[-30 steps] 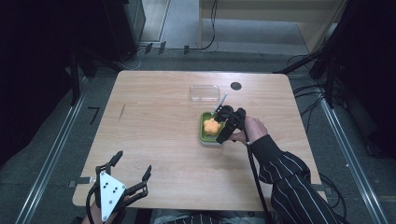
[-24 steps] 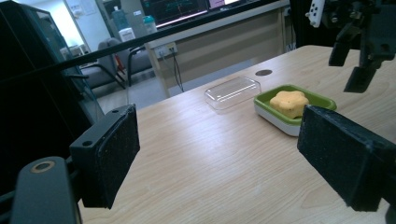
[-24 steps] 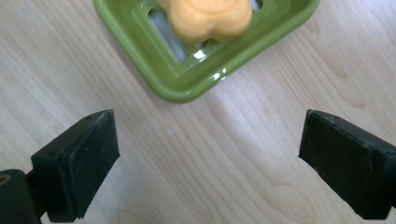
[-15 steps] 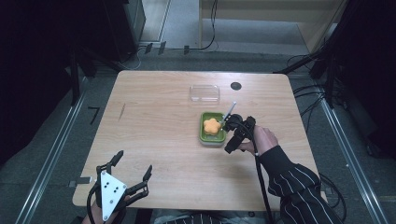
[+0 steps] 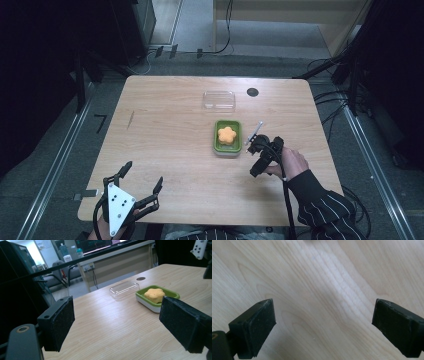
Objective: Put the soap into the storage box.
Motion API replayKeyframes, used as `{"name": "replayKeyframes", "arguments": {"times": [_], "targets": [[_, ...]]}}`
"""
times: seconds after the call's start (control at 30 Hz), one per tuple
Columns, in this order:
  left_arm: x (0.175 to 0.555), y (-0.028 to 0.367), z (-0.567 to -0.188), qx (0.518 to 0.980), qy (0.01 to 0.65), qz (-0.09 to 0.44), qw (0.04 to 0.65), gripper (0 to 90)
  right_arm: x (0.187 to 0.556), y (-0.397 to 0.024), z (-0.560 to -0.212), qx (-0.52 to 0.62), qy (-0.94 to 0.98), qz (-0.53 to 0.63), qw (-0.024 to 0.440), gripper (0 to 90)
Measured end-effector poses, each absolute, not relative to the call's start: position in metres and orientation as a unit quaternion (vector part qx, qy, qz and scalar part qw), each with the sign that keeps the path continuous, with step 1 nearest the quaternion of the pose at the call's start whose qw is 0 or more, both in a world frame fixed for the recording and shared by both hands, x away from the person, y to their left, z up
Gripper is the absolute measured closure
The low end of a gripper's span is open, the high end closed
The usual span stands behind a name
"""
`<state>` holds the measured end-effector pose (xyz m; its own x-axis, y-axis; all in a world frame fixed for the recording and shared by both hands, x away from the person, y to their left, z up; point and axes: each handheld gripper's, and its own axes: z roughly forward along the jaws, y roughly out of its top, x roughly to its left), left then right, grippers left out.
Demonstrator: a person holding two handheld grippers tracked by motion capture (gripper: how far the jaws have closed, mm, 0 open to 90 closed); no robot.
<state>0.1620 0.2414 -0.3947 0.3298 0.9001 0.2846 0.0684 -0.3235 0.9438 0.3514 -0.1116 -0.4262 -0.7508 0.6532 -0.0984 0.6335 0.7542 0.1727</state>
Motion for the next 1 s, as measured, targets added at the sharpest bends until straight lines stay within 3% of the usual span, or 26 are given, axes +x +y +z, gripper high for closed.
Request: {"name": "replayKeyframes", "arguments": {"times": [1.0], "targets": [[0.163, 0.239, -0.394, 0.679, 0.355, 0.453, 0.455, 13.0, 0.304, -0.157, -0.459, 0.361, 0.928, 0.064, 0.059, 5.4]]}}
